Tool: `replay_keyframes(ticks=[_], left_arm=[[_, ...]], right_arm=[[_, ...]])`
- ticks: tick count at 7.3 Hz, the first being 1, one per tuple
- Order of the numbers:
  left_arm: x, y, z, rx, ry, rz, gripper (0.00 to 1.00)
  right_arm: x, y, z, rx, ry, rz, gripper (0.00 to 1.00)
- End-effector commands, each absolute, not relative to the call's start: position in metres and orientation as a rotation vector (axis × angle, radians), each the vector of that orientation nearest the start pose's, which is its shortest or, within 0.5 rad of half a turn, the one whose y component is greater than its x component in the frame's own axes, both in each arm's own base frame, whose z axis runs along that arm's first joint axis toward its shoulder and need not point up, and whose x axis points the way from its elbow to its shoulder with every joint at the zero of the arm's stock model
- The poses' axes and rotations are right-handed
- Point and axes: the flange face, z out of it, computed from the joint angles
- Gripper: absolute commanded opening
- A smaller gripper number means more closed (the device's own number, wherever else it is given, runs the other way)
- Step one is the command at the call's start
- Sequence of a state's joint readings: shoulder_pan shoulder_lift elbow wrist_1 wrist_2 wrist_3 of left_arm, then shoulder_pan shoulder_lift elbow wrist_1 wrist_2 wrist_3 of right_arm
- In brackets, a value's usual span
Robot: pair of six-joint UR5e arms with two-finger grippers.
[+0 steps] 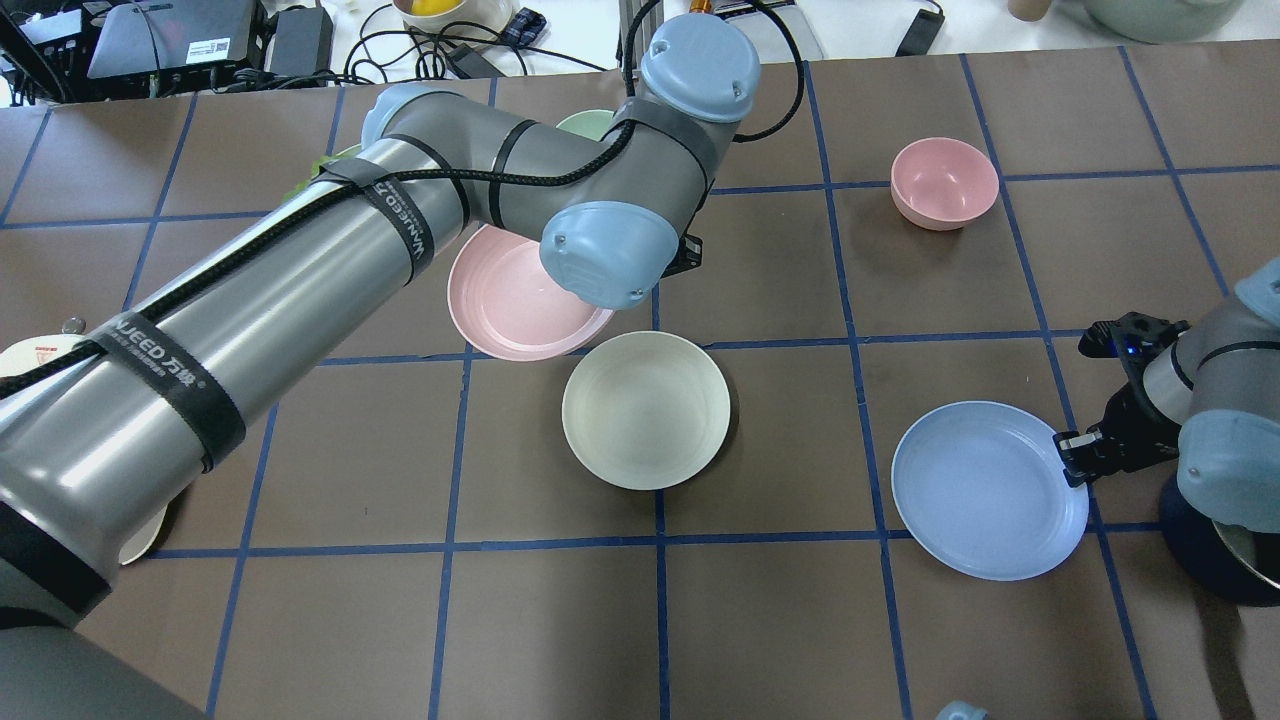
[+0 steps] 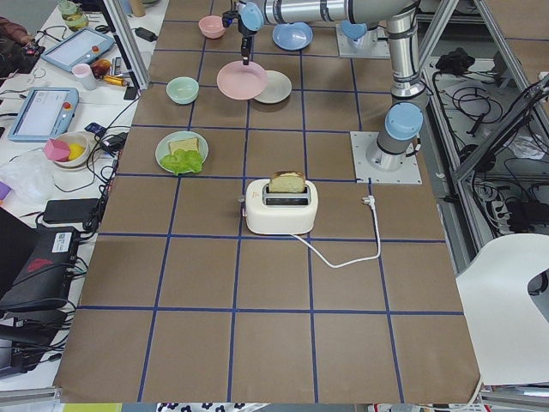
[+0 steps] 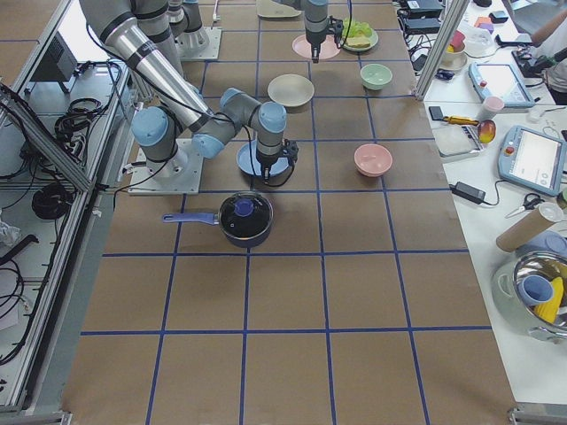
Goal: Stack three plates with pink and blue
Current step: 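Carry the pink plate over the cream plate and lower it on top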
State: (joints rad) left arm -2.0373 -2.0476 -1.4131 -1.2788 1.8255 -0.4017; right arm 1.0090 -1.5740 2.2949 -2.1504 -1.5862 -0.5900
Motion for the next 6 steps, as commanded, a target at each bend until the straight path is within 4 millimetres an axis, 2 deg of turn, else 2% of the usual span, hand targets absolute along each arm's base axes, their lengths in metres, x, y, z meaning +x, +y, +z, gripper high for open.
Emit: replay_keyframes(ticks=[1,2,3,4,6], left_arm=[[-0.415,-0.543,0.310,0.004,2.883,-0.072,0.00],[-0.421,-0.537,0.301,-0.036,2.872,-0.058,0.00],[-0.426,-0.532,0.296,-0.149,2.861,-0.038,0.00],[-0.434,-0.522,0.292,-0.197,2.846,-0.021,0.00],[-0.456,-0.505,0.277,-0.271,2.838,-0.003,0.00]], right_arm=[[-0.097,-0.411,0.248,-0.047,3.008,0.216,0.00],[-0.100,-0.423,0.269,-0.048,2.974,0.193,0.00],[-0.104,-0.435,0.286,-0.068,2.968,0.143,0.00],[-0.110,-0.445,0.296,-0.111,2.982,0.105,0.00],[-0.115,-0.454,0.297,-0.111,2.976,0.098,0.00]])
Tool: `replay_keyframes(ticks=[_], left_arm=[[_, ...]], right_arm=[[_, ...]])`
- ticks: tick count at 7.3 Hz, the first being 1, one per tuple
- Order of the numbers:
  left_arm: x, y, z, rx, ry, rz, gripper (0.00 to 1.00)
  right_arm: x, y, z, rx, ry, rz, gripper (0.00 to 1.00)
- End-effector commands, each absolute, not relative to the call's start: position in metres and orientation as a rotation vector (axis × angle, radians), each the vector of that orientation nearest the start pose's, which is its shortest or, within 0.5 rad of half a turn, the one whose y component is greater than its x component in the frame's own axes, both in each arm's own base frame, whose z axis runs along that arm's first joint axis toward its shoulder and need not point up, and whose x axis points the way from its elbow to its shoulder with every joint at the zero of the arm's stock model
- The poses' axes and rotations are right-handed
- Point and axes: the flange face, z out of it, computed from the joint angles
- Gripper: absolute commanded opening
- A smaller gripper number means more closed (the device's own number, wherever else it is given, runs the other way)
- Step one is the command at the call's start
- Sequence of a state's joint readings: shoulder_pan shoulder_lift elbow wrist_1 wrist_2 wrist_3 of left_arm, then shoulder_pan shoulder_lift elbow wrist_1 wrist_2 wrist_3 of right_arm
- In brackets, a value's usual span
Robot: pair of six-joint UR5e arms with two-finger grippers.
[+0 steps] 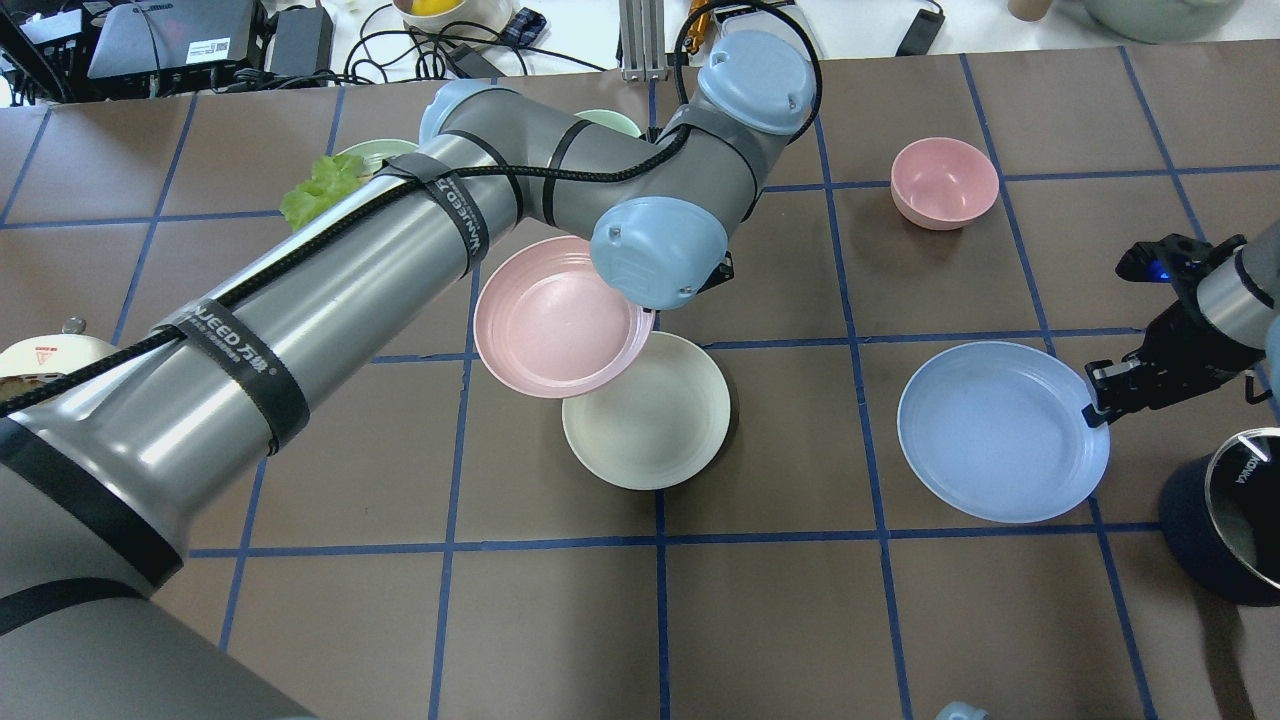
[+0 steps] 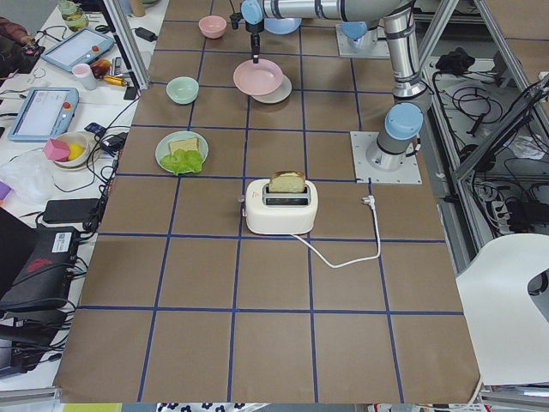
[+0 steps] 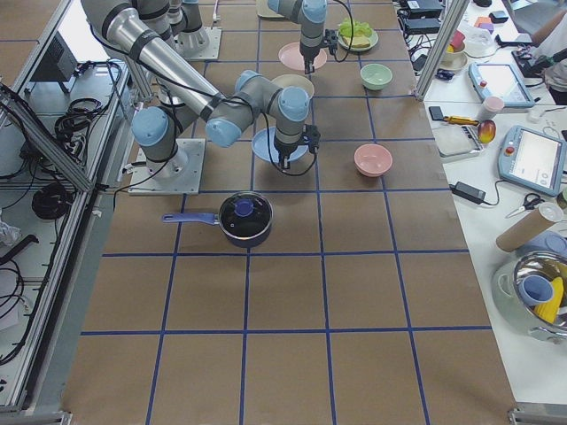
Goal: Stack three plates with pink and blue
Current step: 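Carry the pink plate over the cream plate and lower it on top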
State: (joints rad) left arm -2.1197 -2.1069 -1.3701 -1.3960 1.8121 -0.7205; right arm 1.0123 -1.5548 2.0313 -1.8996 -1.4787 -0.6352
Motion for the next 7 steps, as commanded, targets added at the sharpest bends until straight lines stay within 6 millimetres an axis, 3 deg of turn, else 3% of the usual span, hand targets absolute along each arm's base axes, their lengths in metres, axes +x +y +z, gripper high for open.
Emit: replay_keyframes(ticks=[1,2,7], left_arm=[[-0.464,-0.502,0.265,-0.305,2.847,0.026,0.00],[-0.471,-0.502,0.250,-0.352,2.834,0.027,0.00],[-0.486,-0.504,0.223,-0.343,2.833,0.035,0.00]], right_arm=[[-0.115,-0.454,0.297,-0.110,2.975,0.100,0.00],[-0.115,-0.454,0.298,-0.111,2.977,0.097,0.00],[-0.113,-0.455,0.300,-0.113,2.964,0.077,0.00]])
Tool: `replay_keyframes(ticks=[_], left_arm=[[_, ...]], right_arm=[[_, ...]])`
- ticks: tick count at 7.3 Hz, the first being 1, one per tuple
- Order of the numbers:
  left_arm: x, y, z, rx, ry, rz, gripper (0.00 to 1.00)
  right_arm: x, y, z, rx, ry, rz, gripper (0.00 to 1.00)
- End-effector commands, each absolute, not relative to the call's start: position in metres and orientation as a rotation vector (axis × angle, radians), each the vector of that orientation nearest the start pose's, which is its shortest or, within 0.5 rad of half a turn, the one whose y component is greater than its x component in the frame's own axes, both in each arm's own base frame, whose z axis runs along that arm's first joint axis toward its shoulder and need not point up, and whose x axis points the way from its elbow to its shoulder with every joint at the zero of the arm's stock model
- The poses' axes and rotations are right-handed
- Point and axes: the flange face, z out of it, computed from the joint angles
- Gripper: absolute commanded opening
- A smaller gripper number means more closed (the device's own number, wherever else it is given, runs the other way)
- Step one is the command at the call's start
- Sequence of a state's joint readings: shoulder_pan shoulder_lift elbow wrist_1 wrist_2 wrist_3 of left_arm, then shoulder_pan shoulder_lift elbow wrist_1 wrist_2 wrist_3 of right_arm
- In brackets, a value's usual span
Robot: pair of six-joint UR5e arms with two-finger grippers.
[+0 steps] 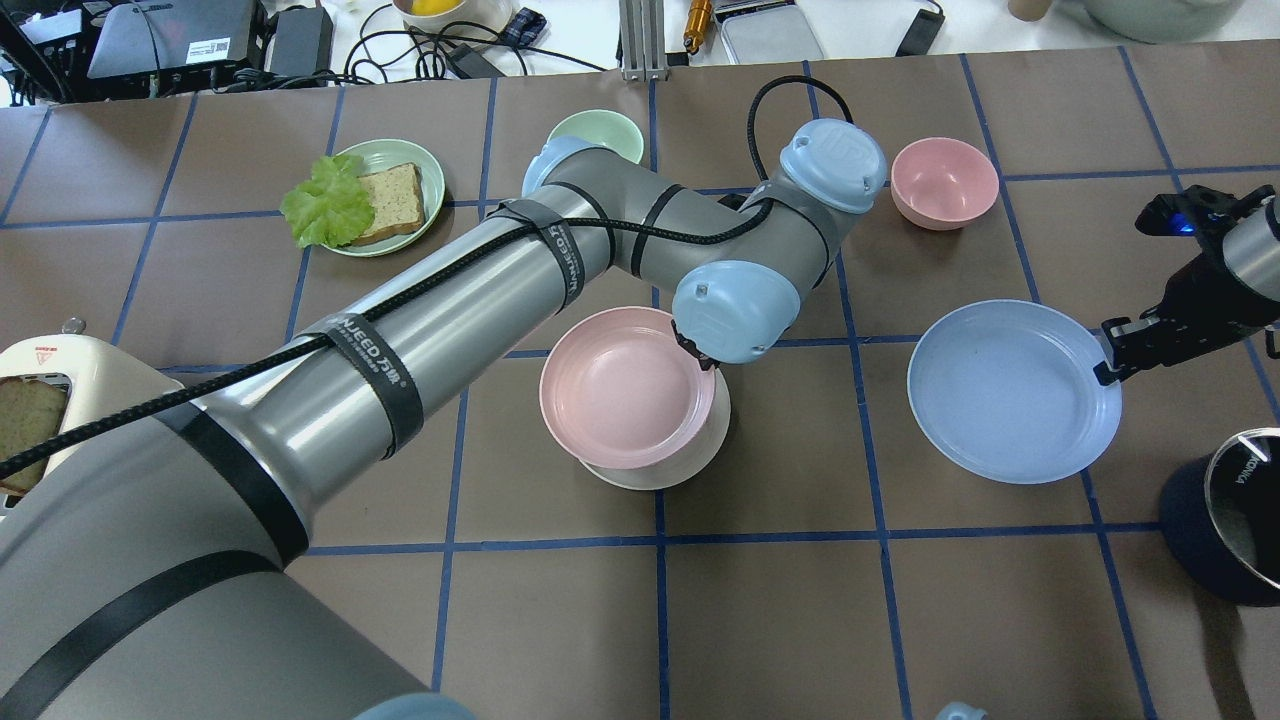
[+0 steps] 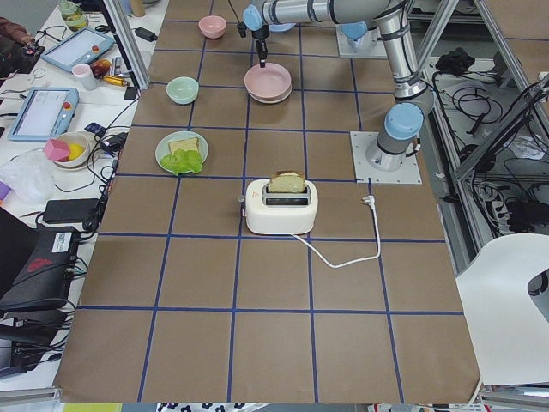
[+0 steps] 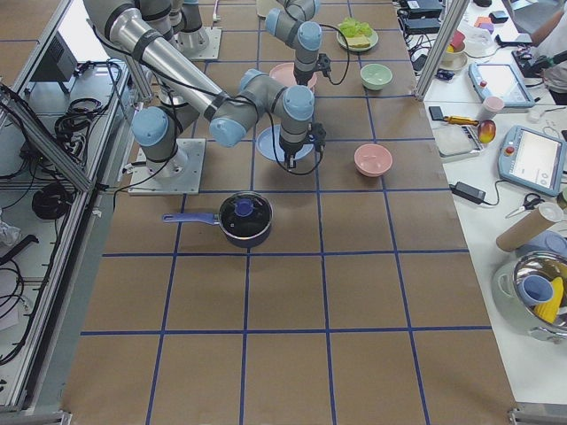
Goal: Stack three plates with pink and blue
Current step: 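Carry the pink plate over the cream plate and lower it on top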
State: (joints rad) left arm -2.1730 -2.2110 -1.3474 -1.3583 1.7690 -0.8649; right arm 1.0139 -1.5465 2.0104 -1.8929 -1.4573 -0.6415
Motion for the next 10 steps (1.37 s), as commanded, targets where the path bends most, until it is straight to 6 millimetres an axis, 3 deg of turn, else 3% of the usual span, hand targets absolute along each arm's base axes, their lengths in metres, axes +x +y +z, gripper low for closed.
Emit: replay_keyframes(ticks=[1,4,10], left_arm=[[-0.493,-0.498,0.224,-0.326,2.836,0.031,0.00],[-0.501,-0.490,0.219,-0.327,2.830,0.028,0.00],[-0.505,-0.502,0.201,-0.332,2.854,-0.013,0.00]], right_arm=[[-0.113,-0.455,0.300,-0.113,2.964,0.077,0.00],[-0.112,-0.454,0.300,-0.113,2.963,0.079,0.00],[-0.112,-0.454,0.300,-0.120,2.963,0.078,0.00]])
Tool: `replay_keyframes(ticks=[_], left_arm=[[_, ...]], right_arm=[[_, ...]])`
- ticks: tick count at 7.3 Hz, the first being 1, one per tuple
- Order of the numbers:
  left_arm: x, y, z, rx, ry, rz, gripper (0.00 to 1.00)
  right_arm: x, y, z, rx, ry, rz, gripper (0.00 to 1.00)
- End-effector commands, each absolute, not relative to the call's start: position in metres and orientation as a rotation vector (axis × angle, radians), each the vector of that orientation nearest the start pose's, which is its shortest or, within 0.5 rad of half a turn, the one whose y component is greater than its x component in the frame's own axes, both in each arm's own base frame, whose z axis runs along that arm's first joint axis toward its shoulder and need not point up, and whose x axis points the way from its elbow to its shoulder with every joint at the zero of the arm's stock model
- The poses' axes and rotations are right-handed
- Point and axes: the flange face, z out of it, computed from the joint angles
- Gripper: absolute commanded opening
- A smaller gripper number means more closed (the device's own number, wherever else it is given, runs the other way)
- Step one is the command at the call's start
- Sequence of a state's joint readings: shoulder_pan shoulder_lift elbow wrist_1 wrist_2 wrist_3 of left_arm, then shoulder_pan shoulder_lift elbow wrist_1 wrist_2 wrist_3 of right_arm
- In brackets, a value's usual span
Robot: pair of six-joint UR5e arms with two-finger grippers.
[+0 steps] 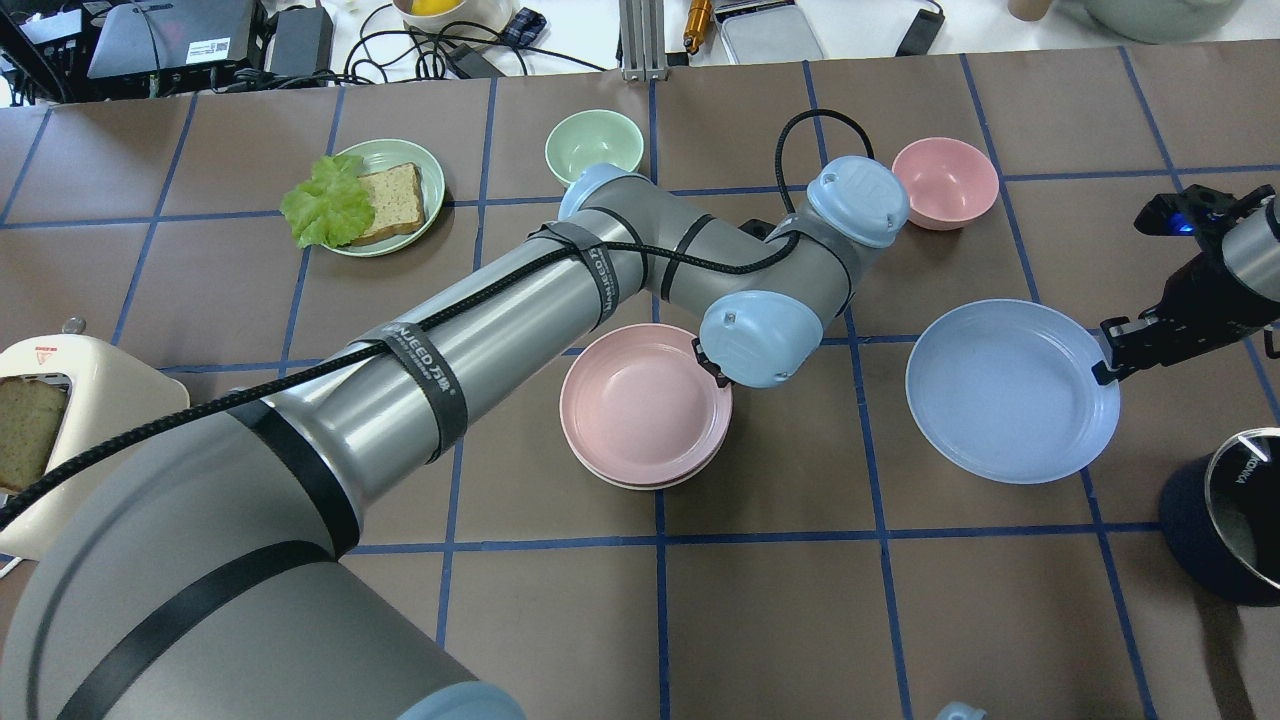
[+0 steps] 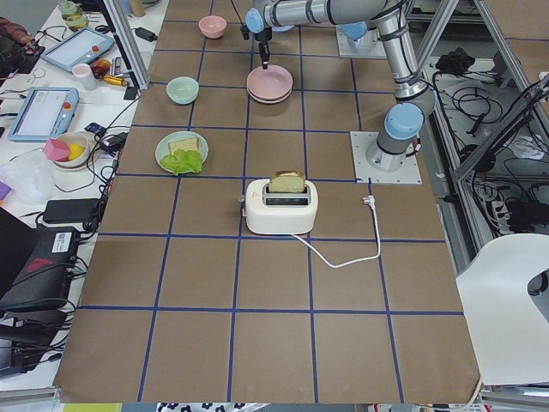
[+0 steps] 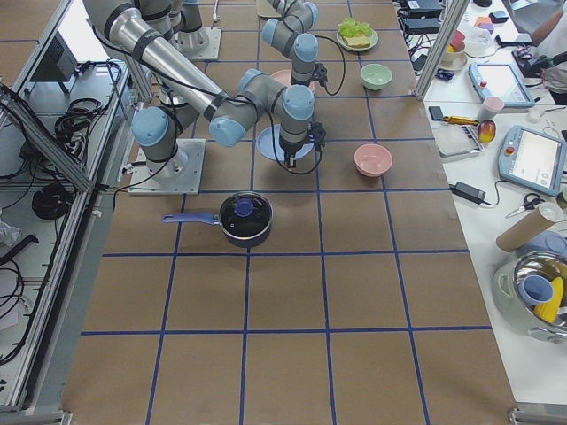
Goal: Stack three plates with pink and blue
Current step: 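Carry the pink plate over the cream plate and lower it on top, then open the left gripper and lift it off the pink plate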
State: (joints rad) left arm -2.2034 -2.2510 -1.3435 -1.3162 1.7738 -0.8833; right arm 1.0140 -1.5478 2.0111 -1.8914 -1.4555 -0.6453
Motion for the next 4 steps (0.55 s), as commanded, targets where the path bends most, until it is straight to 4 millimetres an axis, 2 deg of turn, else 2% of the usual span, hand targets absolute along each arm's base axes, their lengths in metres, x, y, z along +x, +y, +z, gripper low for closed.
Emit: replay_keyframes(ticks=[1,4], left_arm=[[-0.508,-0.506,0.202,-0.330,2.861,-0.017,0.00],[-0.509,-0.508,0.192,-0.312,2.840,0.001,0.00]], right_arm=[[-0.113,-0.455,0.301,-0.120,2.964,0.076,0.00],[-0.112,-0.455,0.300,-0.124,2.961,0.077,0.00]])
